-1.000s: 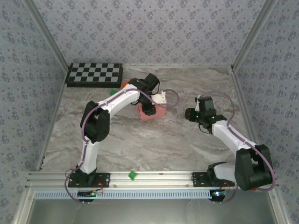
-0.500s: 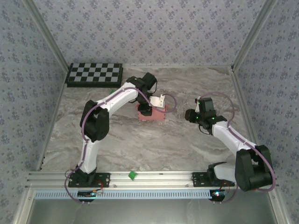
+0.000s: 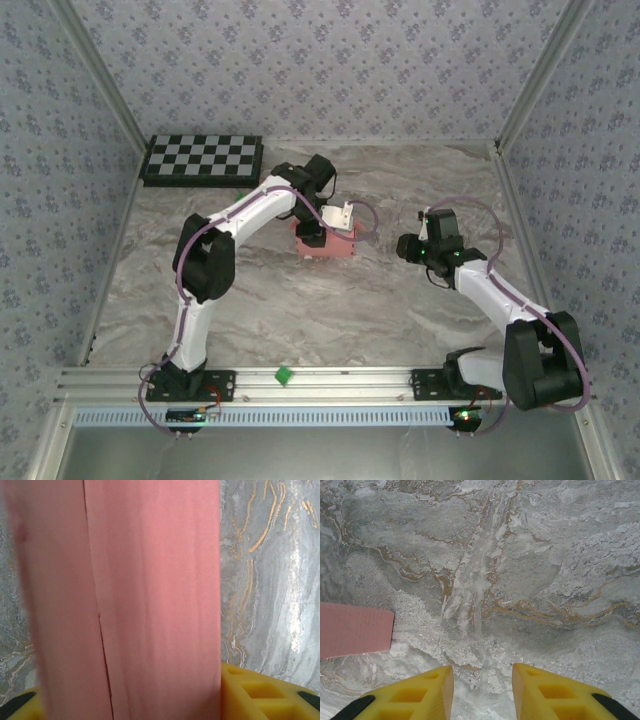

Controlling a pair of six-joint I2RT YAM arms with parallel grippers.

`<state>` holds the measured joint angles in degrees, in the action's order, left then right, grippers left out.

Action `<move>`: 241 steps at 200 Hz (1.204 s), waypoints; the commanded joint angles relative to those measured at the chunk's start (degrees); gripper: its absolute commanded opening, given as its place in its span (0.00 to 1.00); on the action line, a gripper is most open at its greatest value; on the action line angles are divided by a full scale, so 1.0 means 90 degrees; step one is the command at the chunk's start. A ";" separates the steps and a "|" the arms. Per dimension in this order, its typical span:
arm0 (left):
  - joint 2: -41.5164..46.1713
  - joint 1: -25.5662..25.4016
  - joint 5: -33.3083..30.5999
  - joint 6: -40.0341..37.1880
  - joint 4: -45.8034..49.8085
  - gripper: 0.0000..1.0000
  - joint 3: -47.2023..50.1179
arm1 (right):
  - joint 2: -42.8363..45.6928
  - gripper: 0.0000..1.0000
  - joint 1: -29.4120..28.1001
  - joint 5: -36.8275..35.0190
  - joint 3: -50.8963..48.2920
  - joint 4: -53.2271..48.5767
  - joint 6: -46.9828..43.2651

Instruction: Fold the paper box

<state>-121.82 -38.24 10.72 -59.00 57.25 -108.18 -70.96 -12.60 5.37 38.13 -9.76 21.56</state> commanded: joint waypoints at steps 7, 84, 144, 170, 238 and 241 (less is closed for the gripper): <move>-0.0107 0.0007 0.0068 -0.0008 0.0147 0.53 -0.0257 | 0.0101 0.37 0.0055 0.0077 -0.0086 -0.0148 0.0063; 0.0095 -0.0038 -0.0001 0.0434 0.0186 0.70 -0.0694 | 0.0101 0.37 0.0082 0.0112 -0.0052 -0.0142 0.0055; 0.0566 -0.0117 -0.0076 0.0890 0.0359 0.80 -0.0672 | 0.0047 0.38 0.0087 0.0325 0.0194 -0.0172 -0.0057; 0.0977 -0.0096 0.0005 0.1238 0.0026 0.80 -0.0296 | -0.0036 0.38 0.0082 0.0489 0.0412 -0.0240 -0.0207; 0.2494 0.0321 -0.0068 0.2890 -0.2156 0.83 0.1329 | -0.0315 0.43 -0.0022 0.0951 0.1145 -0.0549 -0.0777; 0.2587 0.0380 -0.0018 0.3037 -0.2275 0.83 0.1384 | -0.0334 0.42 -0.0037 0.0956 0.1194 -0.0580 -0.0815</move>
<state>-104.25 -37.63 9.65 -41.30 46.81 -99.31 -73.03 -12.32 11.42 44.82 -12.16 18.02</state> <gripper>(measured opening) 0.836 0.422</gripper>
